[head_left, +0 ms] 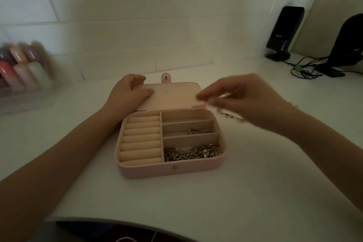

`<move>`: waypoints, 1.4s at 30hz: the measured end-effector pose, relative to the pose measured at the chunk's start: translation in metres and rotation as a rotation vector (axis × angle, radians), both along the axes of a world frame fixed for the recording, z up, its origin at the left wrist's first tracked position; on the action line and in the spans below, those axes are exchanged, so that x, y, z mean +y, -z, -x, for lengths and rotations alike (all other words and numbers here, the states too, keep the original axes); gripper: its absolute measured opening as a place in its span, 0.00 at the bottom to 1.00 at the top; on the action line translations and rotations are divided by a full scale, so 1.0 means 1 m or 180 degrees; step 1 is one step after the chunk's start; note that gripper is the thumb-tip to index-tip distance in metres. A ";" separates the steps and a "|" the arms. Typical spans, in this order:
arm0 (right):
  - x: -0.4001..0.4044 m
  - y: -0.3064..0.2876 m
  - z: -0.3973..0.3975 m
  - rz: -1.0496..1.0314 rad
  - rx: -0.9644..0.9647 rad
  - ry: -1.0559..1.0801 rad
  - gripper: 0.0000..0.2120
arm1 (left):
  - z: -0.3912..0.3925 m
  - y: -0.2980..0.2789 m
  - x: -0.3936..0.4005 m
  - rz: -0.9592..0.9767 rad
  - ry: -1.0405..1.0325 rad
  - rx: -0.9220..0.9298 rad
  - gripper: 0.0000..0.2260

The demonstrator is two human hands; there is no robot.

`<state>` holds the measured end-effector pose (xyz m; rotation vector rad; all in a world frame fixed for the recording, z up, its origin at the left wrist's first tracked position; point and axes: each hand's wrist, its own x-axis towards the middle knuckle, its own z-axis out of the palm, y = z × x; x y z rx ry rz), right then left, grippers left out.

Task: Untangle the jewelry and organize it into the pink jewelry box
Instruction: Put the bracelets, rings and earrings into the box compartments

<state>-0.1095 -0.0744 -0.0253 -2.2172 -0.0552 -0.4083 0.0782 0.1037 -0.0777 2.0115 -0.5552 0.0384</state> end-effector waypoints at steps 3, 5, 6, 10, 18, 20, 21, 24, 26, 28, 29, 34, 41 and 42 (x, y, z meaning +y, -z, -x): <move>-0.037 0.004 -0.007 0.0421 -0.0417 0.1050 0.09 | -0.001 0.000 -0.001 -0.0010 -0.0041 -0.0039 0.18; -0.056 0.016 -0.007 0.0933 0.0053 0.1404 0.10 | -0.001 0.000 -0.001 0.0006 -0.0061 -0.0047 0.17; -0.063 0.025 -0.006 0.1081 0.0362 0.1425 0.11 | -0.001 0.001 -0.001 0.0015 -0.0062 -0.0046 0.17; -0.067 0.040 -0.007 0.1199 0.0680 0.1377 0.09 | -0.001 0.000 -0.001 0.0040 -0.0051 -0.0059 0.16; -0.066 0.037 -0.015 0.1565 0.0510 0.1272 0.07 | 0.001 -0.001 0.000 0.0046 -0.0055 -0.0027 0.15; -0.066 0.034 -0.012 0.1706 0.0589 0.1277 0.05 | 0.004 -0.001 0.000 -0.0007 0.0000 -0.0045 0.15; -0.066 0.033 -0.011 0.1786 0.0610 0.1287 0.05 | 0.005 -0.001 -0.001 -0.0041 0.0039 -0.0064 0.15; -0.062 0.033 -0.012 0.2020 0.0588 0.1390 0.05 | 0.010 0.000 -0.004 -0.0115 0.0101 -0.0109 0.15; -0.060 0.035 -0.012 0.2155 0.0555 0.1414 0.05 | 0.011 -0.001 -0.005 -0.0135 0.0098 -0.0123 0.14; -0.061 0.037 -0.012 0.2191 0.0521 0.1406 0.05 | 0.012 -0.001 -0.004 -0.0181 0.0086 -0.0156 0.14; -0.062 0.037 -0.011 0.2148 0.0505 0.1421 0.04 | 0.012 -0.001 -0.004 -0.0199 0.0085 -0.0188 0.14; -0.065 0.032 -0.011 0.1664 0.0465 0.1425 0.00 | 0.017 -0.006 -0.002 -0.0228 0.0154 -0.0704 0.12; -0.055 0.034 -0.017 0.1993 0.1100 0.1335 0.10 | 0.019 -0.007 -0.002 -0.0212 0.0287 -0.0611 0.08; -0.053 0.033 -0.017 0.2191 0.1100 0.1330 0.10 | 0.020 -0.008 -0.002 -0.0186 0.0307 -0.0609 0.08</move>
